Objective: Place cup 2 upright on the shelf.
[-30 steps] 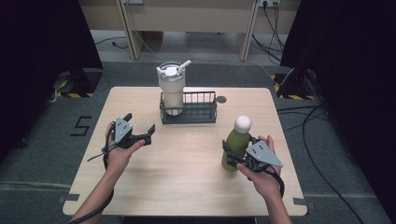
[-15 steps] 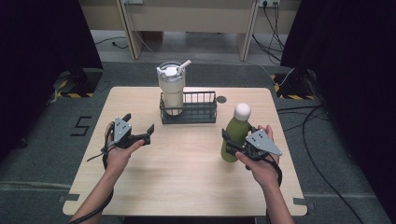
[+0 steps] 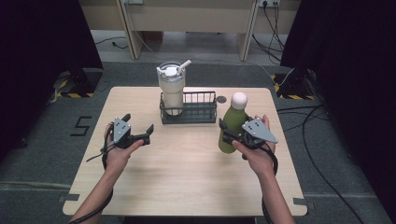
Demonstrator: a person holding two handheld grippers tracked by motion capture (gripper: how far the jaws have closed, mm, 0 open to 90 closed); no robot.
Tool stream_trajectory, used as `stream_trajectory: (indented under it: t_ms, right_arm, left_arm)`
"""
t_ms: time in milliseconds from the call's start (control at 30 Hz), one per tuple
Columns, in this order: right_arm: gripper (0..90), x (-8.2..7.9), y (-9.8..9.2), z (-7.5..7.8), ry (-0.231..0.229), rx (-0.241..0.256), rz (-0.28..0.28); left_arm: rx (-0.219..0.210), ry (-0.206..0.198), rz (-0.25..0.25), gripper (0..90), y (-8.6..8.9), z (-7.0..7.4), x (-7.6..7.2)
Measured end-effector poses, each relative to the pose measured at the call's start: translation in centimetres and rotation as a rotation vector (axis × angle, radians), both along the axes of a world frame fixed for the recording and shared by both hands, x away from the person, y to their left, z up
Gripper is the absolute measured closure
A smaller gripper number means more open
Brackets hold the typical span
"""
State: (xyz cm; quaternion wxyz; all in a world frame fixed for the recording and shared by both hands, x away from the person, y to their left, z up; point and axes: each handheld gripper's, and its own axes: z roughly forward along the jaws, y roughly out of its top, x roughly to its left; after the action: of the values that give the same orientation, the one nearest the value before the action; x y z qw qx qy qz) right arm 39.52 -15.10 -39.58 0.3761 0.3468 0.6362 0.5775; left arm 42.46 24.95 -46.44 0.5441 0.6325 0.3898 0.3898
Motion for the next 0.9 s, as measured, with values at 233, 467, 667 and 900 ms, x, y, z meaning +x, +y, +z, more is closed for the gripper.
stream_trajectory:
  t_ms: [233, 467, 667, 900]
  right_arm:
    - [23.1, 1.1, 0.5, 0.7, -0.007, 0.005, -0.003]
    - [23.1, 2.2, 1.0, 1.2, -0.011, 0.006, -0.006]
    - [23.1, 3.1, 1.3, 1.7, -0.011, 0.014, -0.013]
    - [23.2, 4.4, 1.8, 2.4, -0.013, 0.018, -0.021]
  left_arm:
    - [-0.002, 0.002, 0.001, 0.0, 0.0, -0.1, 0.0]
    - [-0.002, 0.0, 0.001, 0.0, 0.0, 0.0, 0.0]
    - [-0.005, 0.003, 0.002, 0.0, 0.0, -0.1, 0.0]
    - [-0.005, 0.002, 0.001, 0.0, 0.0, -0.1, 0.0]
